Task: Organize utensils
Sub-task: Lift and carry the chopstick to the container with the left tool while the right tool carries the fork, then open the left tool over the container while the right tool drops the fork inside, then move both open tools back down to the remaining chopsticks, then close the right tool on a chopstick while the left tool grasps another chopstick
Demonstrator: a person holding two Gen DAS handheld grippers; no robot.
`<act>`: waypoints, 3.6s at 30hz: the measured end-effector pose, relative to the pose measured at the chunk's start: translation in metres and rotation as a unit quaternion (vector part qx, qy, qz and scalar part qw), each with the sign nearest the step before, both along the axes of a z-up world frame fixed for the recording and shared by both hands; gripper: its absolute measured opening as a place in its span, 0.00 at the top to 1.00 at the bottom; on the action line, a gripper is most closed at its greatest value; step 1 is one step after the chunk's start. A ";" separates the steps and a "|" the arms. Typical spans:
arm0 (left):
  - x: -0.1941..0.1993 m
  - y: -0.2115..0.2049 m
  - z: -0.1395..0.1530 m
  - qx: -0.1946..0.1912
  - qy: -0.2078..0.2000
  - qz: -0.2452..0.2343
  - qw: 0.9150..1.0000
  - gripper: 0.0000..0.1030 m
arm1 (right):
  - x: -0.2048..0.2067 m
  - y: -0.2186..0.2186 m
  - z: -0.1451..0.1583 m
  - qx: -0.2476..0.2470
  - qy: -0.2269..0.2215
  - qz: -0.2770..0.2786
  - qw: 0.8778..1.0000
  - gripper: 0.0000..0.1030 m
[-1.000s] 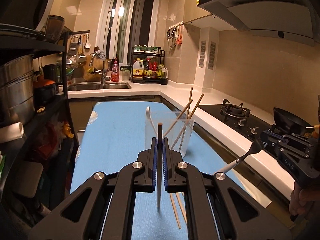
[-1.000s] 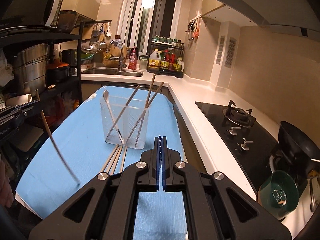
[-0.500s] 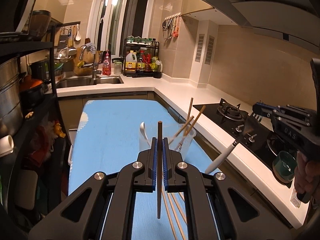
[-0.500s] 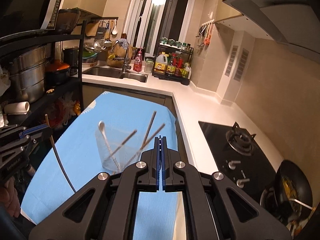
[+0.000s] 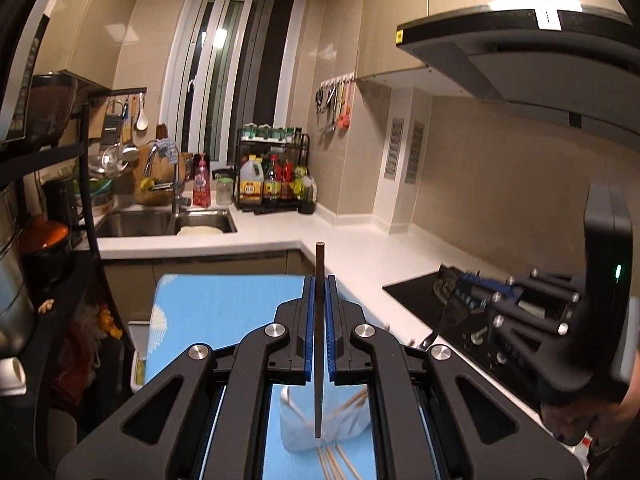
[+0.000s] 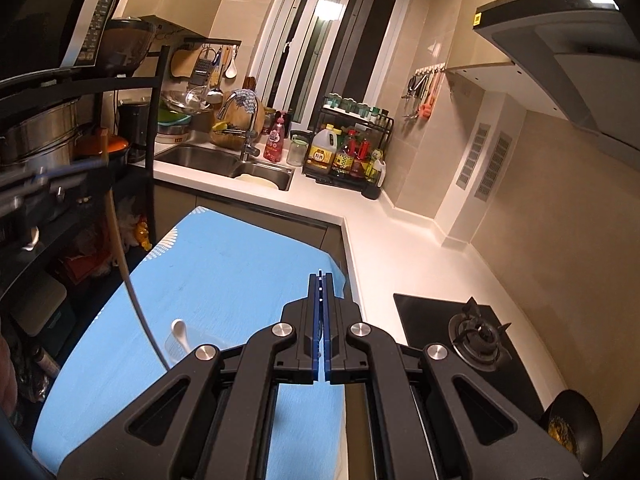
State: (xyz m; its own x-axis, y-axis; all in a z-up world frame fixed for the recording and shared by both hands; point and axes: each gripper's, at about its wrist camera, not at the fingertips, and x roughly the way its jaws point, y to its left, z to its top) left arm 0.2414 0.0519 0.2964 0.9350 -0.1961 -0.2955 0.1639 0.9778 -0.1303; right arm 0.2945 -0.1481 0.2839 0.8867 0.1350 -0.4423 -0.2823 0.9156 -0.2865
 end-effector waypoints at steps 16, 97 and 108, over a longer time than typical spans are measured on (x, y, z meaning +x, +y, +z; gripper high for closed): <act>0.074 -0.021 -0.080 0.051 0.091 -0.017 0.994 0.95 | 0.055 0.024 -0.068 -0.035 0.076 0.015 0.996 0.98; -0.156 -0.071 -0.321 0.027 0.174 0.041 0.984 0.84 | -0.170 -0.051 -0.317 0.136 0.154 0.016 0.979 0.95; -0.152 -0.077 -0.320 0.073 0.162 0.042 0.983 0.84 | -0.179 -0.054 -0.317 0.124 0.146 0.006 0.981 0.96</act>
State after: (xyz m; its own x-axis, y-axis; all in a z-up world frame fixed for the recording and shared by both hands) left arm 0.0890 -0.0252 -0.0240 0.7982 -0.0563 -0.5997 0.0550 0.9983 -0.0204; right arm 0.1155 -0.2022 -0.0330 0.7247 0.2807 -0.6293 -0.3302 0.9431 0.0403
